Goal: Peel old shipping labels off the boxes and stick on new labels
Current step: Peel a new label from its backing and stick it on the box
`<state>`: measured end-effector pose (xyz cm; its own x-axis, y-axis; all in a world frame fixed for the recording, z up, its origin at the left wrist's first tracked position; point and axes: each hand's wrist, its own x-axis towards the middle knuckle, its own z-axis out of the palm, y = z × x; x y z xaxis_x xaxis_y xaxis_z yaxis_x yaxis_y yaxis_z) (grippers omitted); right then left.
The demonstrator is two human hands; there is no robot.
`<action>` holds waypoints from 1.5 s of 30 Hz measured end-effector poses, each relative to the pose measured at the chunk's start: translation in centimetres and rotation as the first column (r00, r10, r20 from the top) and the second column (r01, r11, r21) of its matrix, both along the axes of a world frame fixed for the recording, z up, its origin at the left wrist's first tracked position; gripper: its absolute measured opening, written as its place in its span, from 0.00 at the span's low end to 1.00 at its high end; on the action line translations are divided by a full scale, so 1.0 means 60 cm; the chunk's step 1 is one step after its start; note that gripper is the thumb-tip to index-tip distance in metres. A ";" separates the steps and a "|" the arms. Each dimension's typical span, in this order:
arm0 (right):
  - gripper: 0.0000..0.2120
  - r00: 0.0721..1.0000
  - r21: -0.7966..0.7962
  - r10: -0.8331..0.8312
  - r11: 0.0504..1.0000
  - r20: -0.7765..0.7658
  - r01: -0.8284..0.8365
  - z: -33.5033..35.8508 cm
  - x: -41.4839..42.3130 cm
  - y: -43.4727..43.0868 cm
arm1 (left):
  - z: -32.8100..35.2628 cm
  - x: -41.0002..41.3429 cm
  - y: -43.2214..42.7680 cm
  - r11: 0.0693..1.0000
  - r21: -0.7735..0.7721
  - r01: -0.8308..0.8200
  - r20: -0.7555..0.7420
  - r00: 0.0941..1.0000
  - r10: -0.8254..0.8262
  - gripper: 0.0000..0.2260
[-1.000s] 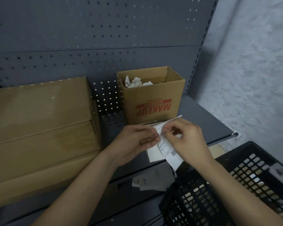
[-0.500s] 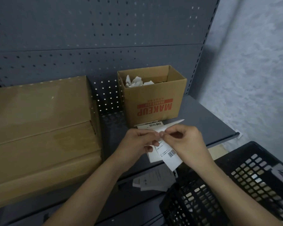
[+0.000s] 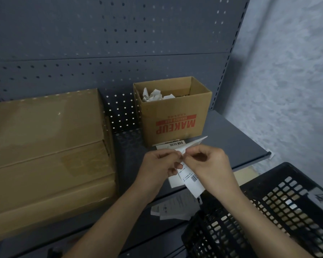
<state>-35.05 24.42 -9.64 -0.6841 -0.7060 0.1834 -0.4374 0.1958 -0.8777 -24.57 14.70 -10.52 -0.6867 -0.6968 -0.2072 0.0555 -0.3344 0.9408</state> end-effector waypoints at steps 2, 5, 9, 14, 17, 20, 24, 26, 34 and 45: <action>0.05 0.999 -0.027 0.015 0.999 -0.050 -0.016 -0.001 0.001 0.002 | 0.002 0.000 0.001 0.998 0.066 -0.018 -0.024 1.000 0.020 0.05; 0.05 0.961 -0.059 0.025 0.997 -0.275 -0.043 -0.001 -0.009 0.005 | 0.003 0.003 -0.007 0.995 0.093 -0.034 -0.036 0.999 0.038 0.07; 0.08 0.937 -0.033 0.142 0.986 -0.318 -0.161 0.010 -0.031 0.003 | 0.007 0.007 -0.022 0.995 0.104 0.004 -0.068 0.998 0.003 0.05; 0.07 0.906 0.019 0.182 0.982 -0.383 -0.189 0.018 -0.044 -0.002 | 0.010 0.009 -0.025 0.997 0.054 0.048 -0.073 0.996 -0.044 0.07; 0.06 0.802 0.078 0.202 0.978 -0.563 -0.192 0.022 -0.051 -0.003 | 0.009 0.011 -0.025 0.998 -0.024 0.054 -0.037 0.998 -0.055 0.08; 0.08 0.703 0.176 0.310 0.950 -0.640 -0.259 0.033 -0.060 -0.003 | 0.010 0.013 -0.028 0.985 -0.148 0.085 0.031 0.996 -0.082 0.10; 0.07 0.687 0.241 0.460 0.886 -0.562 -0.396 0.048 -0.071 -0.008 | 0.014 0.016 -0.029 0.956 -0.258 0.140 0.091 0.989 -0.120 0.10; 0.07 0.703 0.238 0.482 0.875 -0.523 -0.423 0.052 -0.073 -0.009 | 0.016 0.018 -0.029 0.951 -0.270 0.153 0.105 0.986 -0.129 0.10; 0.10 0.792 0.230 0.465 0.885 -0.394 -0.405 0.047 -0.062 -0.004 | 0.011 0.020 -0.033 0.919 -0.334 0.209 0.183 0.971 -0.154 0.10; 0.07 0.742 0.257 0.482 0.876 -0.466 -0.408 0.035 -0.062 -0.005 | 0.011 0.016 -0.034 0.918 -0.332 0.217 0.186 0.969 -0.161 0.11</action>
